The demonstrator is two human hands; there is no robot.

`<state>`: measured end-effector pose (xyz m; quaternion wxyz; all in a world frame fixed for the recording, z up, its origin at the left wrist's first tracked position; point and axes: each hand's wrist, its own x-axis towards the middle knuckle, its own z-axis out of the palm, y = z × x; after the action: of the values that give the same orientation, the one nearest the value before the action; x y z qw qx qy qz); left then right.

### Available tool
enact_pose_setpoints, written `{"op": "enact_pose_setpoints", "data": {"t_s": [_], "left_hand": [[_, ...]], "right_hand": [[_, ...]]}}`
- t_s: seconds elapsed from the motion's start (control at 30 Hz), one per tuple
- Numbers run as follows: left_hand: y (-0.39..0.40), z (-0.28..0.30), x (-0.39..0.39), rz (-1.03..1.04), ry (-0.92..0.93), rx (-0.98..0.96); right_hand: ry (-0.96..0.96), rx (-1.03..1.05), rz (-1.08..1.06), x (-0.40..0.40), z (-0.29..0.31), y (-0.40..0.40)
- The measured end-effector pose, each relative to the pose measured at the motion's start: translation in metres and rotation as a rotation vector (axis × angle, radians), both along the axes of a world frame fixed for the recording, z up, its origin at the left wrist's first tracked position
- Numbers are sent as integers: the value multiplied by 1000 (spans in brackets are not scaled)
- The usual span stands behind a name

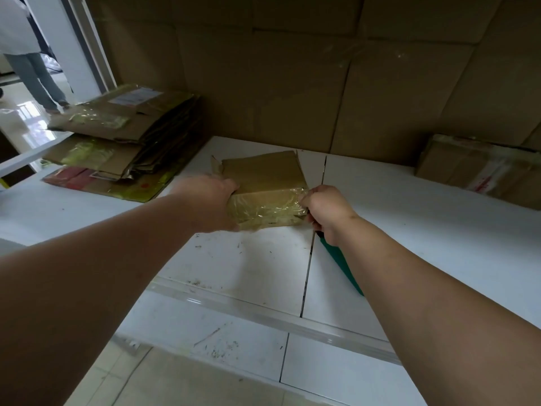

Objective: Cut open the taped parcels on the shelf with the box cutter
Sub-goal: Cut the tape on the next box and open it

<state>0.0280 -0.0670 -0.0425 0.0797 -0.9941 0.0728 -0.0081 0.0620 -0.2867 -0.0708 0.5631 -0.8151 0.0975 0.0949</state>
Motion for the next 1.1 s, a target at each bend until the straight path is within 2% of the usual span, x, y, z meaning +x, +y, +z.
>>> {"op": "enact_pose_setpoints", "data": {"t_s": [0.17,0.47,0.6,0.77,0.83,0.9,1.0,1.03,1.1], "left_hand": [[-11,-5,-3,3,-54,91],[-13,-11,-1,-43,-99,189],[-15,-11,4,-63,-116,159],[-5,-8,8,-98,-81,75],[-4,-9,10,-111,-81,75],[-4,-10,11,-127,-72,98],[-2,-9,11,-137,-46,100],[-1,-8,10,-142,-38,84],[3,-8,7,-163,-29,28]], "right_hand": [[120,107,-64,-4,8,-3],[372,320,-57,-2,20,-6],[323,239,-58,-4,22,-15],[117,225,-106,-8,23,-26],[-89,53,-54,-6,20,-25],[-327,-275,93,-6,13,-23],[-561,-765,411,-8,1,-23],[-620,-847,480,-8,-2,-23],[-731,-932,479,-7,-3,-22]]}}
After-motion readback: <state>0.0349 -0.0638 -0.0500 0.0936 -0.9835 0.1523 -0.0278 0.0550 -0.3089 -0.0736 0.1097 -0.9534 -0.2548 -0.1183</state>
